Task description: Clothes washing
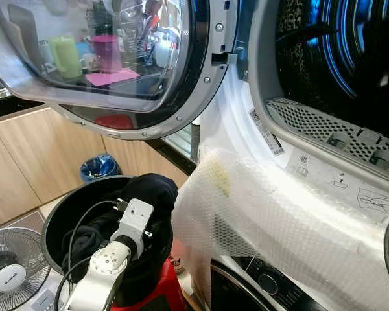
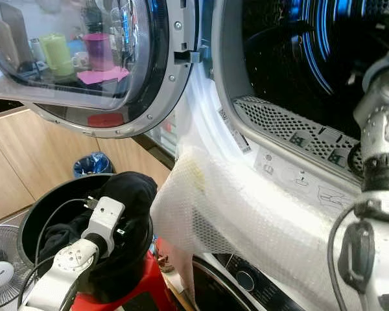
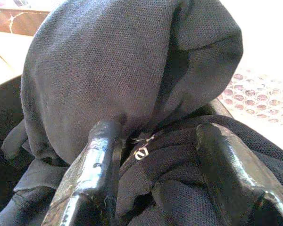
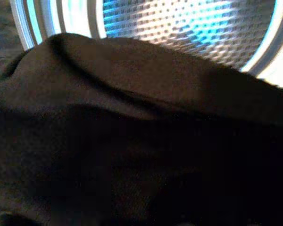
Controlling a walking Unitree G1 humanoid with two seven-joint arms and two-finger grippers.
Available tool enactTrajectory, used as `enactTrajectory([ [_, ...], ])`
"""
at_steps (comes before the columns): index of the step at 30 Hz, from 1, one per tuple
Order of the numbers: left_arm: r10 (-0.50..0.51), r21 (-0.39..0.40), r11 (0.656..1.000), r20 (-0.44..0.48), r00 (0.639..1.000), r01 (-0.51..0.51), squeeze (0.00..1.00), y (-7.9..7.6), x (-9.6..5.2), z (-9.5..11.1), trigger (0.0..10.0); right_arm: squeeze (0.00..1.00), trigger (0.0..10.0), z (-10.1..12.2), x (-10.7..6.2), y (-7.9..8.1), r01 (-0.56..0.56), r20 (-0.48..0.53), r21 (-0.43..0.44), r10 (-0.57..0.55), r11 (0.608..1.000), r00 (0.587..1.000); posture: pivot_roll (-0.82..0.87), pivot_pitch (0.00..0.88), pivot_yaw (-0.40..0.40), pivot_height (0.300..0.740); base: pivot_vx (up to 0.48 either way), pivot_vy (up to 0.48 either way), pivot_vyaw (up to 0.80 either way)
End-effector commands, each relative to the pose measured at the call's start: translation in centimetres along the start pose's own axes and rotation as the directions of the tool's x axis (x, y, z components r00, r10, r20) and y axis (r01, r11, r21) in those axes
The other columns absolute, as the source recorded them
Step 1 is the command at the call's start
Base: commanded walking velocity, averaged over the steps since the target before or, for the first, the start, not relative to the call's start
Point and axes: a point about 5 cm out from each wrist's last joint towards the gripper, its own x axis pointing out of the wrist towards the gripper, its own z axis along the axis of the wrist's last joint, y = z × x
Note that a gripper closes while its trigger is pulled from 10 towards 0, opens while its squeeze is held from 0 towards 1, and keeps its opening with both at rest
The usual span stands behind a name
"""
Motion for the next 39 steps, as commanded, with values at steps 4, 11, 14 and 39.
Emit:
enactTrajectory([
  [4,-0.036,0.0,0.999,-0.062,0.997,0.036,0.0,-0.7,-0.3,-1.2,10.0,0.0,10.0,2.1,-2.2,-1.6,0.043,0.022,0.074,-0.045,0.996,0.999,0.17,0.016,-0.065,0.74,0.0,0.0,0.0],
  [11,-0.039,0.0,0.999,-0.076,0.996,0.039,0.0,-0.8,-0.4,-1.5,10.0,0.0,10.0,3.3,-5.9,-2.8,0.063,0.053,0.082,-0.067,0.995,0.996,0.16,0.027,-0.067,0.74,0.0,0.0,0.0],
  [14,-0.046,0.003,0.999,-0.082,0.996,0.046,0.0,-0.8,-0.3,-1.5,10.0,0.0,10.0,3.2,-6.9,-2.5,0.028,0.045,0.047,-0.03,0.998,0.999,0.15,0.028,-0.066,0.74,0.0,0.0,0.0],
  [39,-0.058,0.007,0.998,-0.1,0.993,0.059,0.0,-0.8,-0.1,-1.8,10.0,0.0,10.0,-2.9,-12.0,-8.0,0.013,-0.249,-0.202,-0.064,0.979,0.966,0.12,0.032,-0.077,0.74,0.0,0.0,0.0],
])
